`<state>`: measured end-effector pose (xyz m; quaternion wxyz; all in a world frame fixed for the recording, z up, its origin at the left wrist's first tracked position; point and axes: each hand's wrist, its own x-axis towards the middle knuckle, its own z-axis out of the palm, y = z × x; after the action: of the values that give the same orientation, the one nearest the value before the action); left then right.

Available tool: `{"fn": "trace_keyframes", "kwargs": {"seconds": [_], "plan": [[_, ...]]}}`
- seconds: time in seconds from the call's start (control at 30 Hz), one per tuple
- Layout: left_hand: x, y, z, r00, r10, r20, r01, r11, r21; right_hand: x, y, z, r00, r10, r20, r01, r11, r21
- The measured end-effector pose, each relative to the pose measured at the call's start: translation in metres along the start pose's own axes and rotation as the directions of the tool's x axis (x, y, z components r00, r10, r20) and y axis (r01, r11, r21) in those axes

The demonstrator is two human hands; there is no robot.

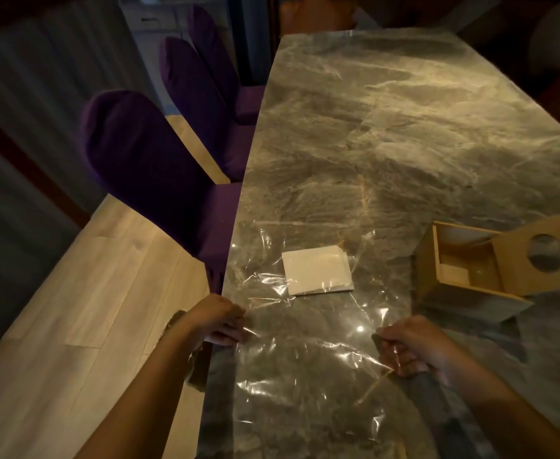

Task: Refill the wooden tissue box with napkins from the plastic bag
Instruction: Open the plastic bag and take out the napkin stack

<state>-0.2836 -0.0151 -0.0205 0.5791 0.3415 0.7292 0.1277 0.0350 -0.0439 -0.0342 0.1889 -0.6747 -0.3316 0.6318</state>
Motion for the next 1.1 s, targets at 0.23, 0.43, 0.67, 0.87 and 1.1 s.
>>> {"fn": "trace_keyframes", "kwargs": {"seconds": [0.23,0.43,0.67,0.87,1.1], "plan": [[-0.008,0.003,0.031,0.813,0.463,-0.352,-0.094,0.701,0.706,0.003,-0.018,-0.002,0.931,-0.297,-0.212,0.068,0.712,-0.699],[-0.019,-0.008,0.088,0.750,0.631,-0.198,-0.231,0.530,0.816,0.008,-0.032,0.011,0.736,-0.676,0.013,0.380,0.399,-0.835],[-0.016,-0.024,0.106,0.873,0.488,0.021,-0.233,0.377,0.896,0.034,-0.020,0.020,0.822,-0.553,0.134,0.307,0.233,-0.923],[-0.004,-0.010,0.054,0.915,0.400,0.056,-0.209,0.350,0.913,0.018,0.015,0.042,0.643,-0.743,0.187,0.303,0.022,-0.953],[0.001,0.010,0.037,0.938,0.342,0.053,-0.162,0.298,0.941,-0.006,0.045,0.076,0.574,-0.768,0.283,0.280,-0.141,-0.950]]}}
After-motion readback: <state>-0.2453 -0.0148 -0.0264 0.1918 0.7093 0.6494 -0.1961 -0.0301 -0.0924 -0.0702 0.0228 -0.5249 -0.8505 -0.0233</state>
